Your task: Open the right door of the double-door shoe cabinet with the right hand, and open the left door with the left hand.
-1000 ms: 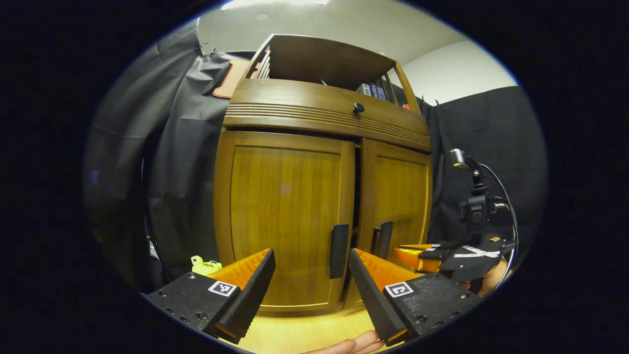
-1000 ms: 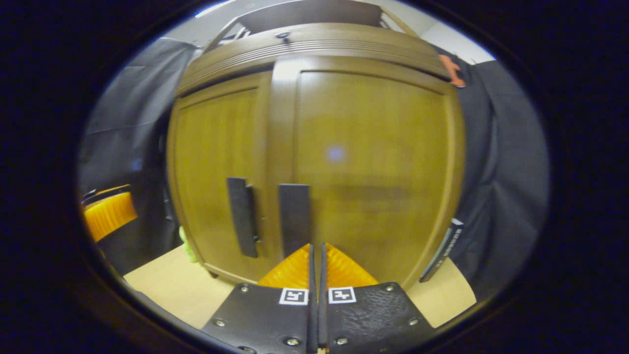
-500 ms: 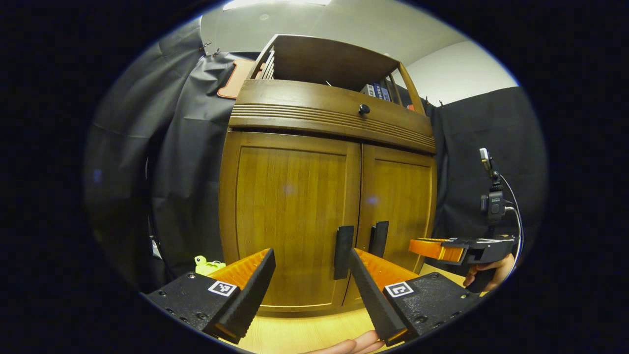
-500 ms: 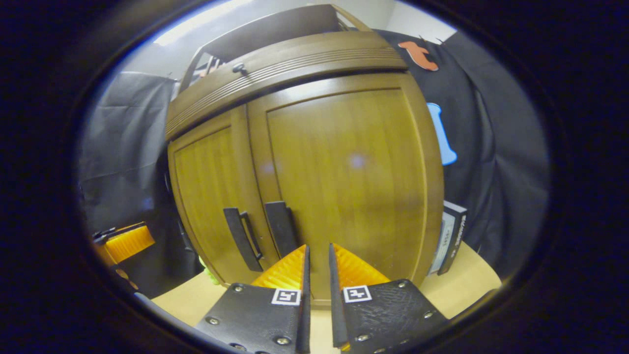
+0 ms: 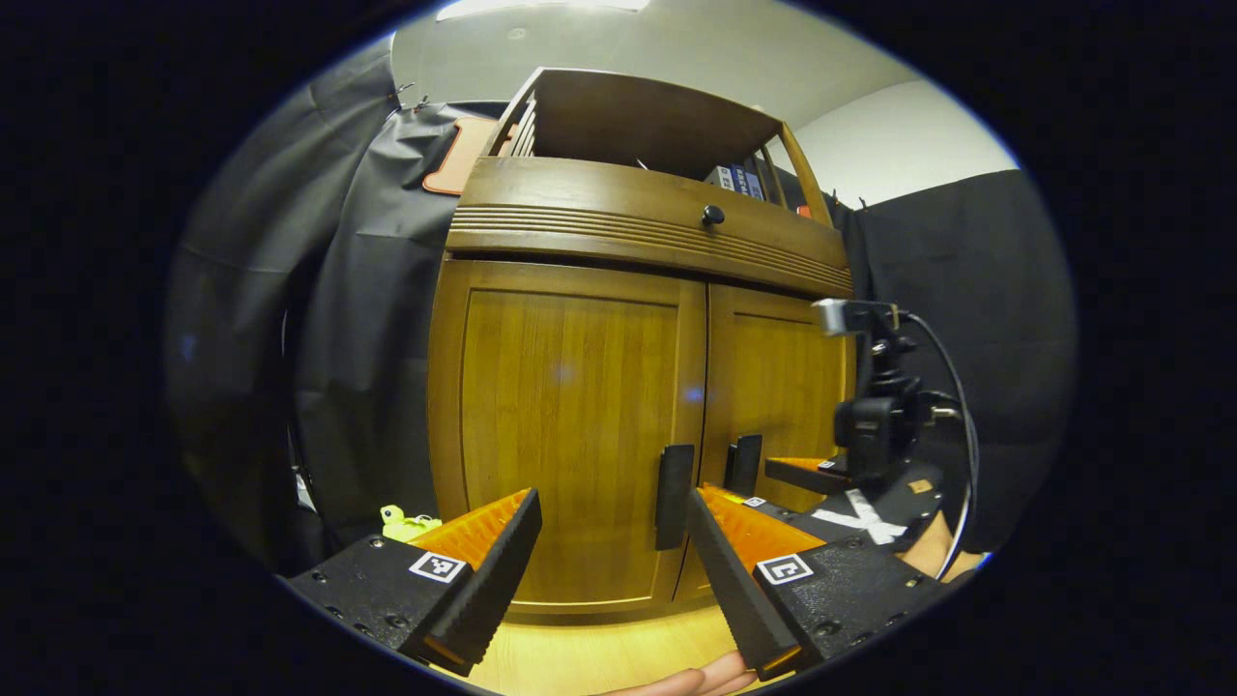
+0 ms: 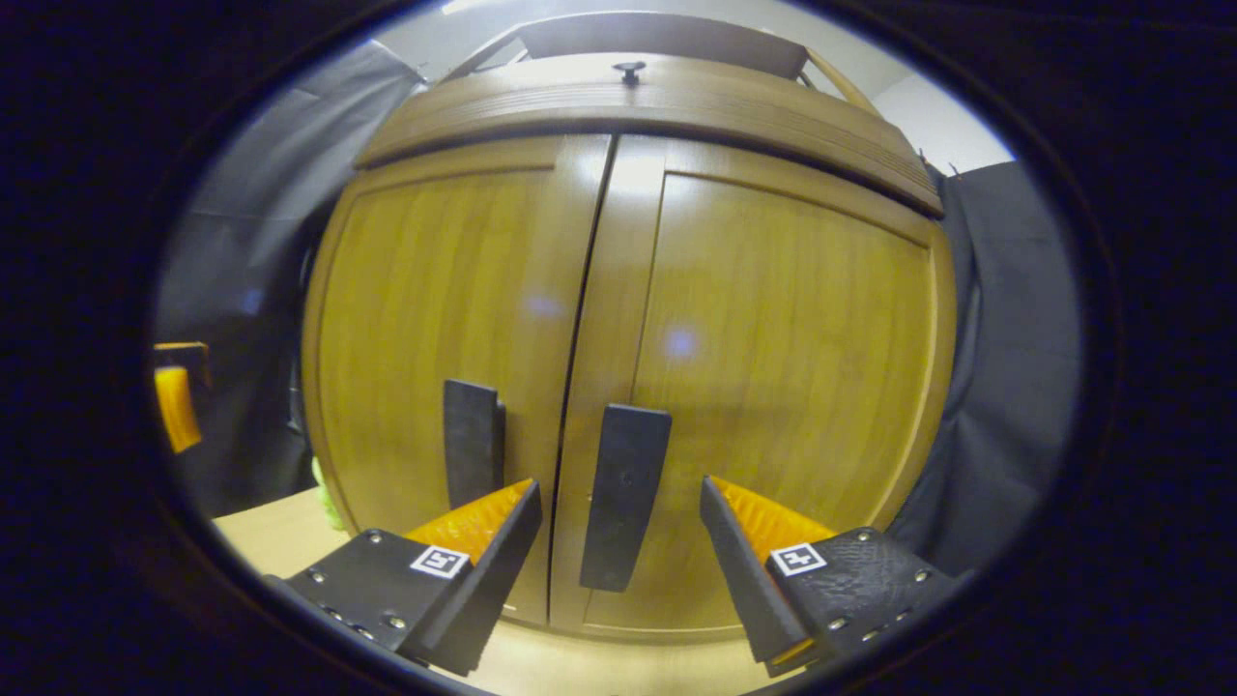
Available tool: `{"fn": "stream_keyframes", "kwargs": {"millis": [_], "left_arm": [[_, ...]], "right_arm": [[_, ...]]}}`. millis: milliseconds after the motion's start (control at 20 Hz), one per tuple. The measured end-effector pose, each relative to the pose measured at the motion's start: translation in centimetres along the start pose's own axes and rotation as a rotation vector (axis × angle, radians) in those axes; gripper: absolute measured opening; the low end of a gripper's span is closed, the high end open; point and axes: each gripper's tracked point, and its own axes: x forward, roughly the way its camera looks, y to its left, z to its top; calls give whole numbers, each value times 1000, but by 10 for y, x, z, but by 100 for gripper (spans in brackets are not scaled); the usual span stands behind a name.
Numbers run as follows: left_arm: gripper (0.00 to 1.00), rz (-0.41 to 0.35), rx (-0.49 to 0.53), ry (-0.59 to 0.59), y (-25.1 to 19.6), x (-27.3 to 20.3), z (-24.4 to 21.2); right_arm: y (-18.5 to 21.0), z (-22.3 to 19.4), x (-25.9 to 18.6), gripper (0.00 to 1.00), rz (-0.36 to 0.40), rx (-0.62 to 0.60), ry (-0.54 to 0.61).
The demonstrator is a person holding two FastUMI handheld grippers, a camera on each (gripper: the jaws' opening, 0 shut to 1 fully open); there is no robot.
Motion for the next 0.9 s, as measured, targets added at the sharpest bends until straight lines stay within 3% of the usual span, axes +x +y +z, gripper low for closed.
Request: {"fn": "stream_keyframes", "kwargs": {"millis": [100,150,250,300,350,400,550,600,900], "left_arm": [[88,3,-6,2,3,0,0],[94,7,-7,-1,3,0,1],[94,10,-10,-4,5,0,2],[94,10,-10,0,5,0,1],[88,7,-12,2,4,1,-1],[94,8,-14,7,4,2,-2],[94,13,-11,10,5,3,-2],[94,10,-10,10,3,2,-2],[94,11,-20,9,3,-1,-2]], "right_arm": [[1,-12,13,99,-2,17,66],[0,1,15,91,-9,30,17],[-2,0,24,75,23,49,21],[-8,1,10,32,41,99,33],[-7,5,11,28,59,147,39],[-5,3,10,24,73,155,52],[-6,3,4,29,94,112,49],[-3,2,5,24,105,117,53],[1,-3,6,24,140,138,70]]}}
